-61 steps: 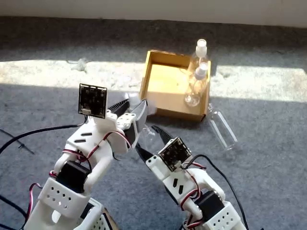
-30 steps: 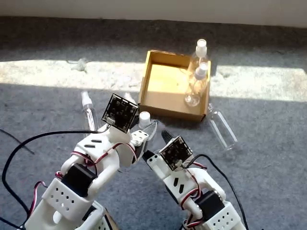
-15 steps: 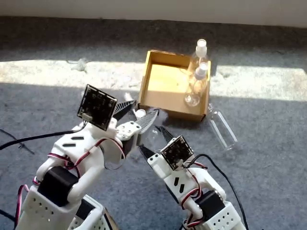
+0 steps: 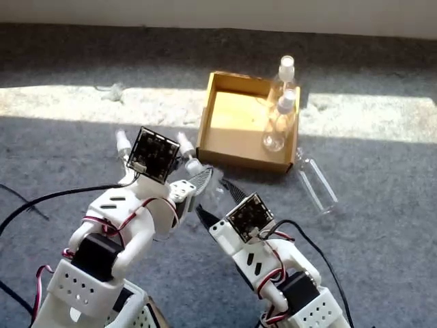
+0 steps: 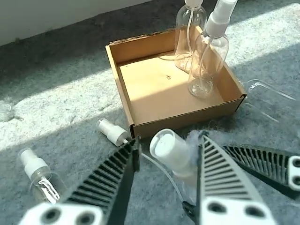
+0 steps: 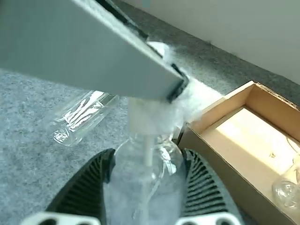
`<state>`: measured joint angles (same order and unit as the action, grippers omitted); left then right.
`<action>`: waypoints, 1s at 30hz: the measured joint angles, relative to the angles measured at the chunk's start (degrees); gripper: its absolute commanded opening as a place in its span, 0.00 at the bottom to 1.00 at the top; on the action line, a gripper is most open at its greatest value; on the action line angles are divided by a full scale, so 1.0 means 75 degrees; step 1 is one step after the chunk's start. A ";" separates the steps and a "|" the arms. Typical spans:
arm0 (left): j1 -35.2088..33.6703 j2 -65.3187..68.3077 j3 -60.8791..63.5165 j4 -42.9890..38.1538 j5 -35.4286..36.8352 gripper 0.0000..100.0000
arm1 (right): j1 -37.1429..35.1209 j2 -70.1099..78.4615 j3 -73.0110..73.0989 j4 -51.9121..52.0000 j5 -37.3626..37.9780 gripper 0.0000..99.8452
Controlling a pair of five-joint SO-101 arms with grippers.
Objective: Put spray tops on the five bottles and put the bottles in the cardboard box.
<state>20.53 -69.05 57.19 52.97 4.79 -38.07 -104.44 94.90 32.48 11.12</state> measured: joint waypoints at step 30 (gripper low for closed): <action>-0.0879 0.0082 -0.0574 0.0023 -0.0129 0.19 | 0.0035 0.0000 0.0000 0.0000 0.0000 0.00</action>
<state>13.93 -68.44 52.88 53.14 3.82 -37.80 -104.44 94.90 32.48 11.12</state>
